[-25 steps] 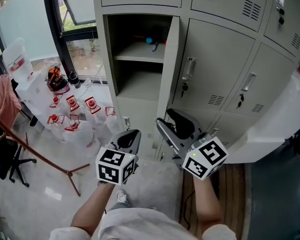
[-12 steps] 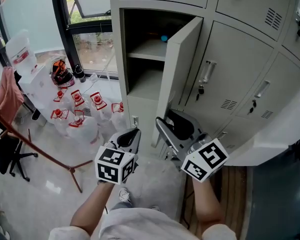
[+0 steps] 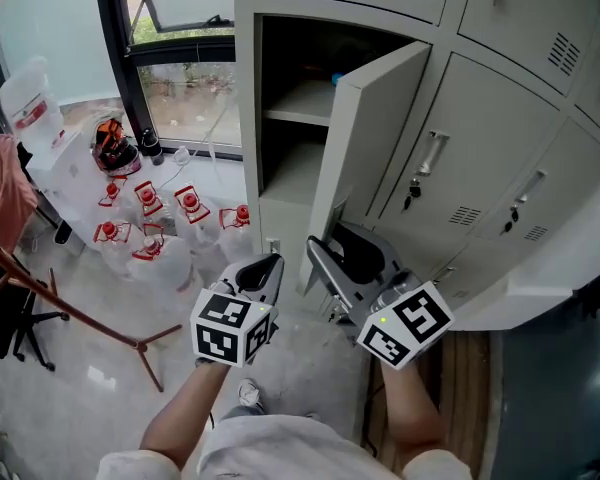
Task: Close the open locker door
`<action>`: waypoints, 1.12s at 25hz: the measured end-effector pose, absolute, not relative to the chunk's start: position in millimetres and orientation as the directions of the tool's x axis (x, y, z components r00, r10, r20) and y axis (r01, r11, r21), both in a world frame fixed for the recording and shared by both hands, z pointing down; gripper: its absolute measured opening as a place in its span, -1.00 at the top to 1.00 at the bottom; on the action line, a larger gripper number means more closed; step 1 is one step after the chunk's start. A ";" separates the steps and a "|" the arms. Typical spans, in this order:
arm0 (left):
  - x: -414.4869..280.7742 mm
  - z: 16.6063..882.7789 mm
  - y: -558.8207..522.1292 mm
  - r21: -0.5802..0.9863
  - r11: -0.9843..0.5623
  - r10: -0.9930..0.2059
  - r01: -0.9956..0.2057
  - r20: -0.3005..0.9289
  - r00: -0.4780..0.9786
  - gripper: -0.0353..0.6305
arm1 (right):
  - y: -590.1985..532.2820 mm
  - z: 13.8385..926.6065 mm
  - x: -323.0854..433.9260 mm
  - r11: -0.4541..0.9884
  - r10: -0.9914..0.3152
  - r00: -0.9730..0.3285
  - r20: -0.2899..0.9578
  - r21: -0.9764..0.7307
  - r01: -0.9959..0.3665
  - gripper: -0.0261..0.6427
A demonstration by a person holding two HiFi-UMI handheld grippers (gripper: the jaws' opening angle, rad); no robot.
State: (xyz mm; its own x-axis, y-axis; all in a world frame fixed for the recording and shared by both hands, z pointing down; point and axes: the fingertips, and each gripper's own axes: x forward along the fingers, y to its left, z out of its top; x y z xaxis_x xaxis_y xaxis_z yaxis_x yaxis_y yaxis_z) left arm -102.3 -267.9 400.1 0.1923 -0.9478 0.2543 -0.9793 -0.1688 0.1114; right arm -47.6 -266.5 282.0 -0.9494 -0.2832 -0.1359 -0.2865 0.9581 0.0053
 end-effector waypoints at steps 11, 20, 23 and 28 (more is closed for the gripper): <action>-142.4 398.5 -282.3 0.135 -0.184 -0.949 -0.974 0.232 0.211 0.88 | -280.5 283.5 -88.7 0.938 -0.341 -0.932 -0.125 0.017 -0.346 0.56; -172.2 394.4 -297.0 0.144 -0.211 -0.949 -0.967 0.207 0.238 0.88 | -294.8 283.9 -123.7 0.919 -0.386 -0.916 -0.111 0.042 -0.392 0.55; -178.1 392.4 -305.1 0.140 -0.231 -0.946 -0.963 0.201 0.256 0.88 | -301.0 284.0 -132.6 0.910 -0.404 -0.908 -0.111 0.047 -0.411 0.55; -187.3 391.8 -318.2 0.129 -0.277 -0.933 -0.952 0.200 0.298 0.88 | -311.0 284.6 -147.6 0.892 -0.440 -0.890 -0.119 0.053 -0.448 0.54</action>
State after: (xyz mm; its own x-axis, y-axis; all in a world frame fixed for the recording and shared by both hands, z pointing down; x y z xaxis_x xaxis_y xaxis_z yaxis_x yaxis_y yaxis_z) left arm -187.3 -318.2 391.8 0.2984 -0.9333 0.1996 -0.9522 -0.2768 0.1291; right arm -147.6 -311.0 284.6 -0.8902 -0.4399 -0.1188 -0.4481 0.8924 0.0529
